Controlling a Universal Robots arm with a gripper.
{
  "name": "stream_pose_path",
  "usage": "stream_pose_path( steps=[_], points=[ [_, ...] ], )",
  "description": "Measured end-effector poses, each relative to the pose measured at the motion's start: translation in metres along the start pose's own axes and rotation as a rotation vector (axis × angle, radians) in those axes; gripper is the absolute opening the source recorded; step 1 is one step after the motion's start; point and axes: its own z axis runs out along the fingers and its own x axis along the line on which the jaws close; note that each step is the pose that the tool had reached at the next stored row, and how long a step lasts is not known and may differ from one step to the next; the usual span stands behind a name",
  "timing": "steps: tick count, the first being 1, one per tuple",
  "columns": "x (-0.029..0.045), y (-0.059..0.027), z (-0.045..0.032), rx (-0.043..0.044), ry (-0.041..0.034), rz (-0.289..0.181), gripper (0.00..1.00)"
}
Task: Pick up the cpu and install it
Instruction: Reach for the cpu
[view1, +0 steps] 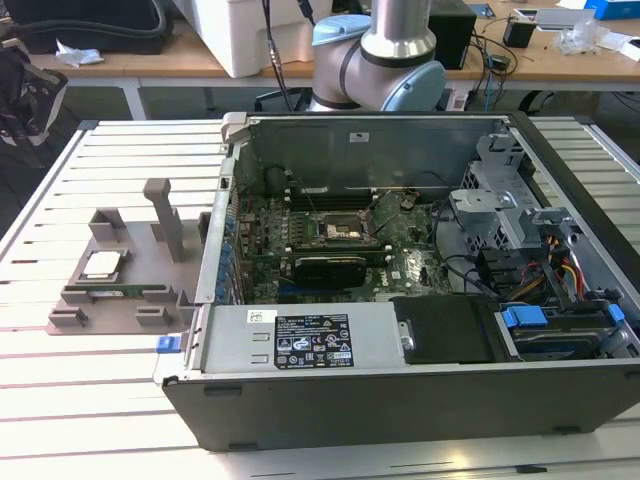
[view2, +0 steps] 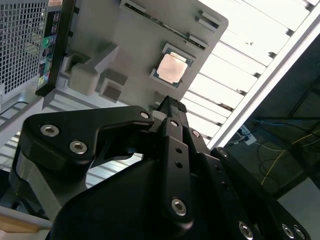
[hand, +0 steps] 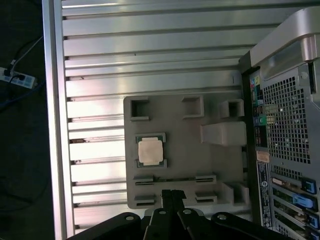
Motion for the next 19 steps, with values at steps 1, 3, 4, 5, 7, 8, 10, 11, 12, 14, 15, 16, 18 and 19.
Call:
stream_pose_path(
  steps=[1,3,4,5,7,8,10,11,12,14,15,16,18,19],
  points=[
    [0.0031,-0.0002,-0.0001,0.0001,0.0001,0.000,0.11],
    [0.0077,-0.0006,-0.0001,0.0001,0.0001,0.000,0.11],
    [0.0097,-0.0007,-0.0002,0.0000,0.0001,0.000,0.11],
    [0.0115,-0.0008,-0.0002,0.0000,0.0000,0.000,0.11],
    [0.0159,-0.0012,-0.0003,0.0000,0.0000,0.000,0.11],
    [0.0171,-0.0013,-0.0003,0.0000,0.0000,0.000,0.11],
    [0.0214,-0.0016,-0.0004,0.0001,0.0001,0.000,0.11],
    [0.0237,-0.0018,-0.0005,0.0000,0.0000,0.000,0.11],
    [0.0252,-0.0019,-0.0005,0.0000,0.0000,0.000,0.11],
    [0.0261,-0.0020,-0.0005,0.0000,0.0000,0.000,0.11],
    [0.0263,-0.0020,-0.0005,0.0000,0.0001,0.000,0.11],
    [0.0264,-0.0020,-0.0005,0.0000,0.0000,0.000,0.11],
    [0.0264,-0.0020,-0.0006,0.0000,0.0001,0.000,0.11],
    [0.0264,-0.0020,-0.0005,0.0000,0.0000,0.000,0.11]
  ],
)
